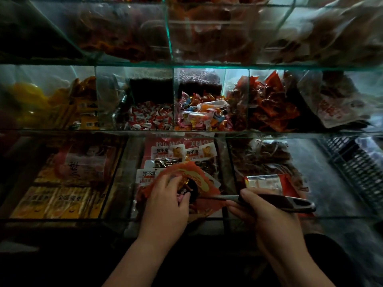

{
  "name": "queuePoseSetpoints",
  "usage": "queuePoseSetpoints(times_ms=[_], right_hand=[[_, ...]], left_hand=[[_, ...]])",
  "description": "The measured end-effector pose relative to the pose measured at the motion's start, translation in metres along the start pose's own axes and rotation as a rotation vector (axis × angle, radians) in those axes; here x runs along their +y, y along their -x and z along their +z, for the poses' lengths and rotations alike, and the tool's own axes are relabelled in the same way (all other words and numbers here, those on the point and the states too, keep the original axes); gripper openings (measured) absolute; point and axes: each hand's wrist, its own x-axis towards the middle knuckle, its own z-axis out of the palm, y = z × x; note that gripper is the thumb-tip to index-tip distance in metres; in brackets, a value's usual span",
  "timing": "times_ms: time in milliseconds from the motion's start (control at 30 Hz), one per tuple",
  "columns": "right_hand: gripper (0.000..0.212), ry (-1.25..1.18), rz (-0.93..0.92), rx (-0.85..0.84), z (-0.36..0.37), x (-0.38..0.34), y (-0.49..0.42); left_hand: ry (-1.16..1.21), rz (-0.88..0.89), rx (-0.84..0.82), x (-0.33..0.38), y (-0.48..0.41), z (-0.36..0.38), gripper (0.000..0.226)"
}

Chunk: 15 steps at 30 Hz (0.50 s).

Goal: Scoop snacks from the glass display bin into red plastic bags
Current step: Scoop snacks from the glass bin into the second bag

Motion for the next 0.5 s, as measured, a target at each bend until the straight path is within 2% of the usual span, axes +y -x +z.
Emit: queuePoseSetpoints(times_ms=[67,267,333,500], right_hand=[[0.022,0.006,0.008,-0.032,0.000,-0.007,0.006],[0.023,-0.016,-0.016,-0.130,-0.003,-0.024,0.022],[0.022,-0.012,-0.047,-0.152,-0.005,-0.031,0.027],[0.014,-0.087,-0.057,-0.204,-0.012,-0.048,0.034]], left_hand=[[-0.015,-0.045,-0.047,-0.002,-0.007,0.005,0.051],[0.021,-0.036,-0.059,-0.005,-0.009,0.020,0.052],[0.023,-0.019,0.011,-0.003,-0.004,0.020,0.052],[0.000,0.244,0.230,0.012,-0.006,0.010,0.026]])
